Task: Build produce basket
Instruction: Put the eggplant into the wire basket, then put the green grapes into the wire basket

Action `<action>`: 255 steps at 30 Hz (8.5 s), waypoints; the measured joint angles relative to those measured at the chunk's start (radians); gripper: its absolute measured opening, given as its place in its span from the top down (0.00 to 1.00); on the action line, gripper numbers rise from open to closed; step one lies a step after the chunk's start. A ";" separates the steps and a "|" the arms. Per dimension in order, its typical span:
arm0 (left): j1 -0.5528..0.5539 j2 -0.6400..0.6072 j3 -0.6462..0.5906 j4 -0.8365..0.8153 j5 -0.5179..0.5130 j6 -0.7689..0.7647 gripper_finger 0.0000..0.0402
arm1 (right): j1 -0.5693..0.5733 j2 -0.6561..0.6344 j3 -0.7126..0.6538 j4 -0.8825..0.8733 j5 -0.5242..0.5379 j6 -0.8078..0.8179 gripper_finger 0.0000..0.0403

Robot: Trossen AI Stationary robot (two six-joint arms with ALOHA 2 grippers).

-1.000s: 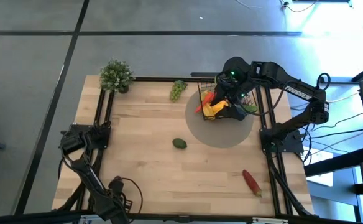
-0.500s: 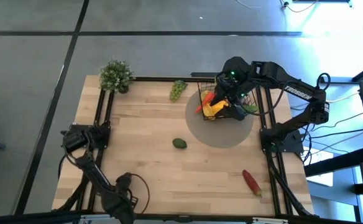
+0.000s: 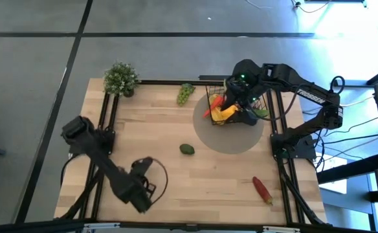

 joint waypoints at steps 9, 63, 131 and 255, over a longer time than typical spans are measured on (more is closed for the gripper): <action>0.219 -0.228 0.000 -0.139 -0.218 0.281 0.93 | -0.028 -0.008 0.000 -0.020 0.001 -0.047 0.40; 1.139 0.228 0.001 1.698 0.153 1.621 0.93 | -0.236 -0.140 -0.002 -0.005 0.469 0.079 0.40; 1.165 0.226 0.003 1.662 0.292 1.226 0.71 | -0.236 -0.140 -0.003 -0.007 0.469 0.073 0.40; 1.496 0.187 0.002 1.055 0.341 1.750 0.99 | -0.236 -0.140 -0.003 0.041 0.262 0.134 0.40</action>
